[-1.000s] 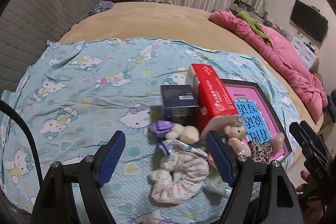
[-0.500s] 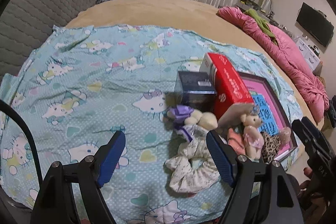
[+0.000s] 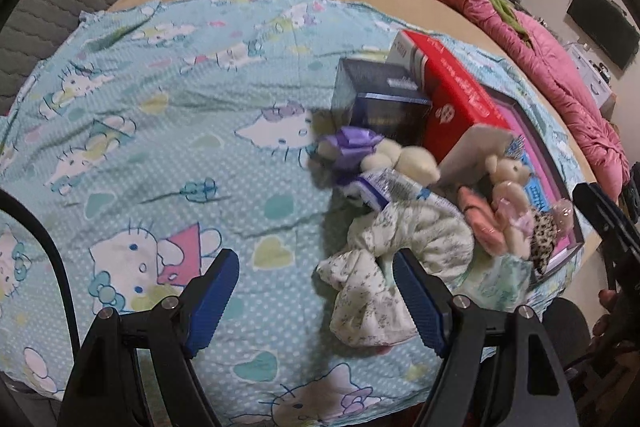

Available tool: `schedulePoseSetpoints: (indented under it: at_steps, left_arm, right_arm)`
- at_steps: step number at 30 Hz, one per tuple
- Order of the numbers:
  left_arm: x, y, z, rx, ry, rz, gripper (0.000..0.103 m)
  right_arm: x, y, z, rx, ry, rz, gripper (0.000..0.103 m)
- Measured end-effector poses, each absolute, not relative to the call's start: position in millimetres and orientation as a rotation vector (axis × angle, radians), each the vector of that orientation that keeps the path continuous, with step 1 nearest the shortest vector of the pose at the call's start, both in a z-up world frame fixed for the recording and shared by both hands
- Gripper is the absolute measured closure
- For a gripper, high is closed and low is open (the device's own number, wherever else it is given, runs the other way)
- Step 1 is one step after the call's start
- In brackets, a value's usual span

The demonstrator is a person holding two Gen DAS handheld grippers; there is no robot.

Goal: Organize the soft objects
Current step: 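Move both tools back toward the remaining pile of soft items, then grasp the white floral scrunchie with the left tool while the right tool grasps the crowned teddy bear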

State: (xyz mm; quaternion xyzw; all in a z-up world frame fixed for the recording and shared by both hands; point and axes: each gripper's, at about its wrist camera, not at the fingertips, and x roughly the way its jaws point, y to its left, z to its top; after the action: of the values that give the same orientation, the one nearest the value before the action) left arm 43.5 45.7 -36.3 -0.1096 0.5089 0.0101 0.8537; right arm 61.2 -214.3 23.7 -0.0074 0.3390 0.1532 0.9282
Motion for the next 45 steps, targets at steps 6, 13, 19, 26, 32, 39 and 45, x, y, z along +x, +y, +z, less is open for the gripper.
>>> schedulePoseSetpoints:
  at_steps: [6, 13, 19, 26, 32, 39, 45]
  left_arm:
    - [45.6, 47.6, -49.8, -0.254, 1.091, 0.009, 0.024]
    - [48.8, 45.3, -58.8, -0.266, 1.101, -0.01, 0.024]
    - [51.5, 45.3, -65.9, -0.264, 1.11, -0.023, 0.024]
    - [55.4, 45.2, -71.6, -0.264, 1.112, -0.037, 0.03]
    - [57.9, 45.9, -75.5, -0.275, 1.11, -0.055, 0.037]
    - [58.9, 39.3, -78.0, -0.272, 1.118, -0.101, 0.056]
    - [60.2, 34.2, -80.8, -0.281, 1.125, -0.143, 0.078]
  right_arm:
    - [74.8, -207.5, 8.3, -0.018, 0.737, 0.319, 0.019]
    - [96.3, -198.2, -8.1, -0.021, 0.787, 0.31, 0.019]
    - [113.4, -193.1, -21.7, -0.036, 0.832, 0.29, 0.019]
    - [123.8, -188.2, -32.7, -0.045, 0.86, 0.289, 0.019]
    - [129.9, -183.1, -39.5, -0.059, 0.873, 0.284, 0.024]
    - [125.7, -172.8, -36.7, -0.113, 0.849, 0.317, 0.049]
    - [126.5, -182.2, -33.3, -0.057, 0.85, 0.324, 0.052]
